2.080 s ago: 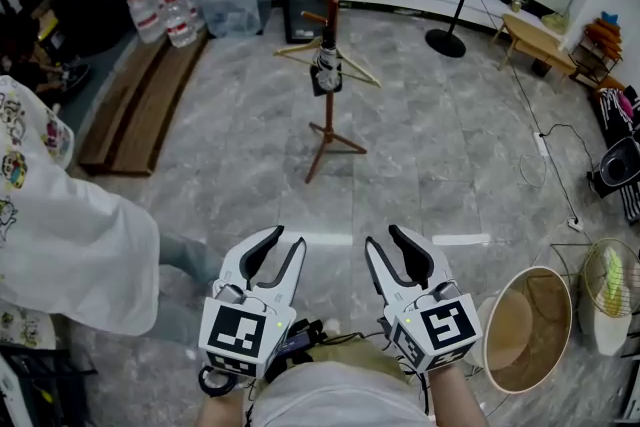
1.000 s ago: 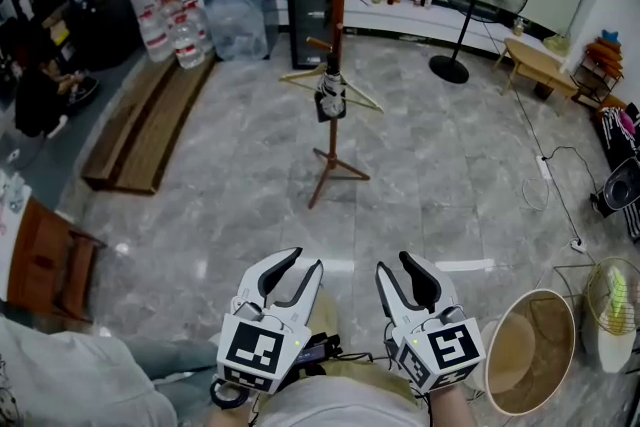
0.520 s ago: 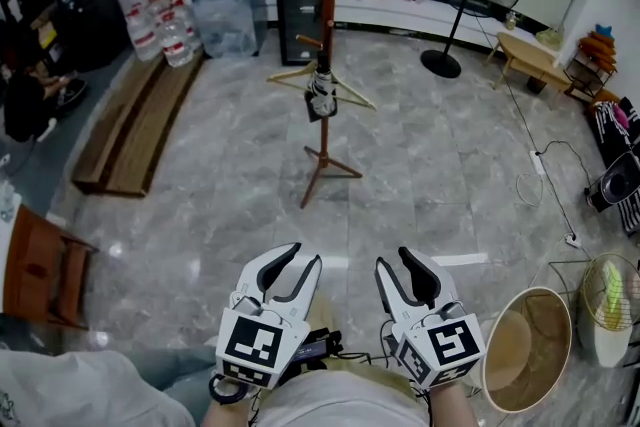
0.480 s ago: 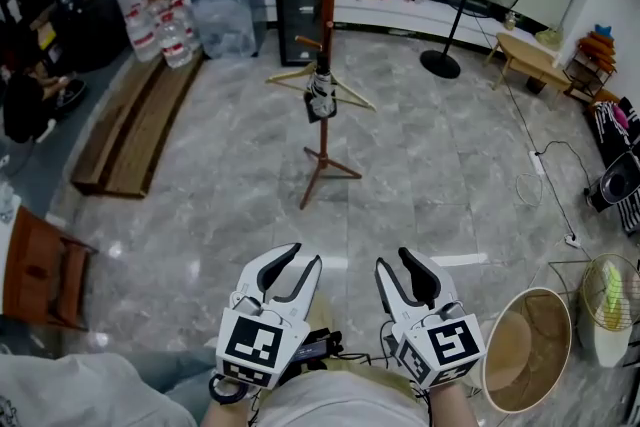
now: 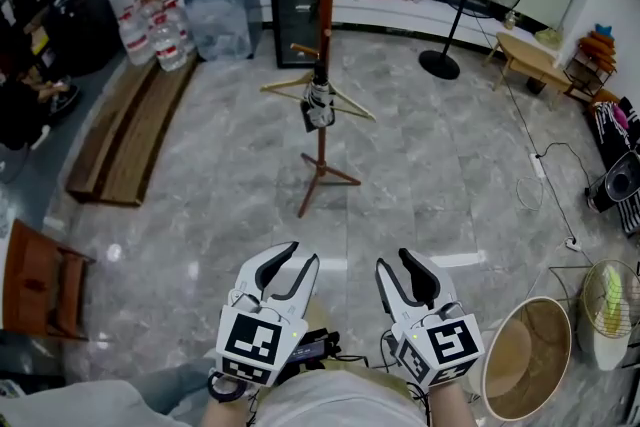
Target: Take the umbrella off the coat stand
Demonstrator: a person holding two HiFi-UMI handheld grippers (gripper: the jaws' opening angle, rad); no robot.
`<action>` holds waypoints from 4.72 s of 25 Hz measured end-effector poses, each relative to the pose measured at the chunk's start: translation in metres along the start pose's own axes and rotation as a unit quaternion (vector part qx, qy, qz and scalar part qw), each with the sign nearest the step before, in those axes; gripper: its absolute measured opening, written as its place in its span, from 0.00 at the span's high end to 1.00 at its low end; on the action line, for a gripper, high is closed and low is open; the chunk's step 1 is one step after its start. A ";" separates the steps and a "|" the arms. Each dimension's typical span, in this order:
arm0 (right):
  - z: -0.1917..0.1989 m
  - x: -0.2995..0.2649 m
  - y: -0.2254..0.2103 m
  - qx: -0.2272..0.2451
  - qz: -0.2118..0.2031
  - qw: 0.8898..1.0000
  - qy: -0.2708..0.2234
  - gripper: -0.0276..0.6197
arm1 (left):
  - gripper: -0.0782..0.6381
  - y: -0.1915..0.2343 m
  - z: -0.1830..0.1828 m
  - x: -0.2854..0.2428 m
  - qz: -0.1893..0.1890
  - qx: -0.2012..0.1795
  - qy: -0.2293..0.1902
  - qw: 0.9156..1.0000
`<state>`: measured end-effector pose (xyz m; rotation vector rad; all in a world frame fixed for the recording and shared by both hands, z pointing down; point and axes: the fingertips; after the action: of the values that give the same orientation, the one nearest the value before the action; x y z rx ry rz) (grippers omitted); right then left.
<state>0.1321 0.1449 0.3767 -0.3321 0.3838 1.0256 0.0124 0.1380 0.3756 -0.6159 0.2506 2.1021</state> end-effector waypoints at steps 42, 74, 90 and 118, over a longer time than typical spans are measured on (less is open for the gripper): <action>-0.132 -0.209 -0.084 -0.017 0.020 0.999 0.033 0.74 | 0.73 0.184 -0.102 -0.168 0.037 -0.003 0.025 0.999; -0.187 -0.281 -0.114 0.018 0.009 1.000 0.014 0.77 | 0.72 0.239 -0.130 -0.212 0.008 0.016 0.019 1.000; -0.218 -0.347 -0.142 0.058 -0.049 0.997 0.021 0.77 | 0.71 0.260 -0.158 -0.260 -0.022 0.040 0.021 0.999; -0.227 -0.449 -0.166 0.097 -0.124 0.985 0.071 0.80 | 0.71 0.279 -0.179 -0.293 -0.083 0.070 0.021 0.994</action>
<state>0.0345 -0.3754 0.3961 -0.2705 0.5524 0.7171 -0.0194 -0.3031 0.3593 -0.5777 0.3558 1.8962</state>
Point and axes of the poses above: the fingertips, and each gripper's own axes: x backward along the fingers, y to its left, z out of its underside, and after that the axes turned 13 degrees about y, right-handed
